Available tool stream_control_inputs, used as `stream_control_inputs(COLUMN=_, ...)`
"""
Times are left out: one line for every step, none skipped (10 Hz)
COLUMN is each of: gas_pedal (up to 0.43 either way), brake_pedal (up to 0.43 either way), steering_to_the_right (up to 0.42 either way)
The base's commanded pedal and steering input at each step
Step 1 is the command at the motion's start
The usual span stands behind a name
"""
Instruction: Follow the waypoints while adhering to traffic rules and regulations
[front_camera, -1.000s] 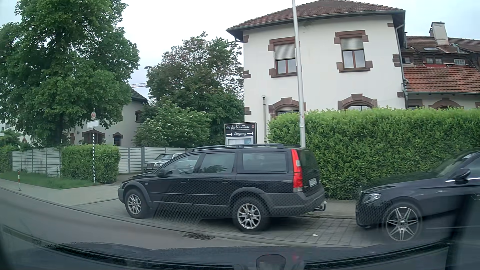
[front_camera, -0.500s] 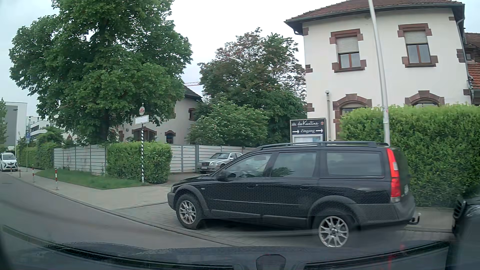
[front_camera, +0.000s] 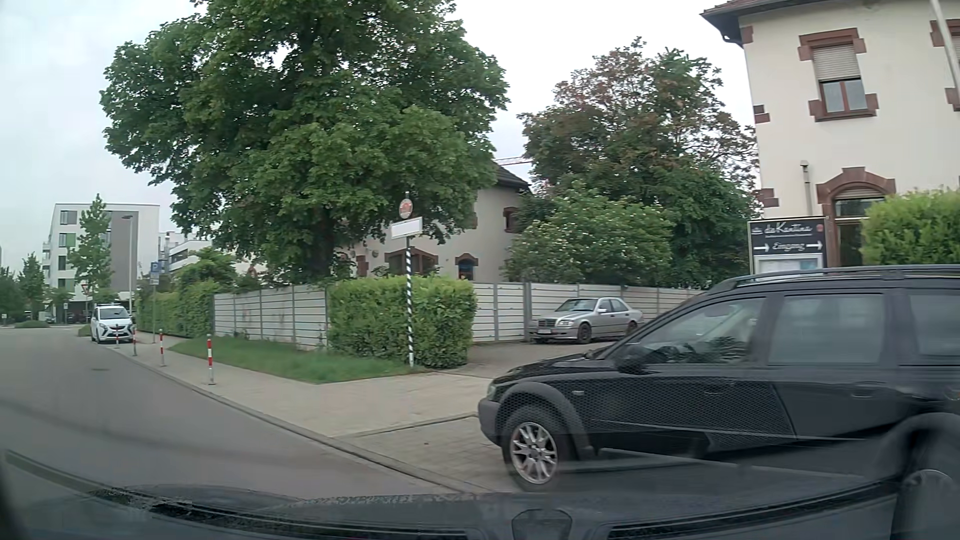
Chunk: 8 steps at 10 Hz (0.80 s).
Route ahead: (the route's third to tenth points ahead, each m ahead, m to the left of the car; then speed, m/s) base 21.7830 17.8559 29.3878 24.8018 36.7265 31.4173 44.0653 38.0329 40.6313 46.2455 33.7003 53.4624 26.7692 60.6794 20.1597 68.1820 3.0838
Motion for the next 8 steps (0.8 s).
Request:
stream_control_inputs(gas_pedal=0.189, brake_pedal=0.000, steering_to_the_right=-0.622)
stream_control_inputs(gas_pedal=0.189, brake_pedal=0.000, steering_to_the_right=-0.605)
stream_control_inputs(gas_pedal=0.189, brake_pedal=0.000, steering_to_the_right=-0.589)
stream_control_inputs(gas_pedal=0.189, brake_pedal=0.000, steering_to_the_right=-0.565)
stream_control_inputs(gas_pedal=0.177, brake_pedal=0.000, steering_to_the_right=-0.542)
stream_control_inputs(gas_pedal=0.177, brake_pedal=0.000, steering_to_the_right=-0.516)
stream_control_inputs(gas_pedal=0.177, brake_pedal=0.000, steering_to_the_right=-0.493)
stream_control_inputs(gas_pedal=0.177, brake_pedal=0.000, steering_to_the_right=-0.464)
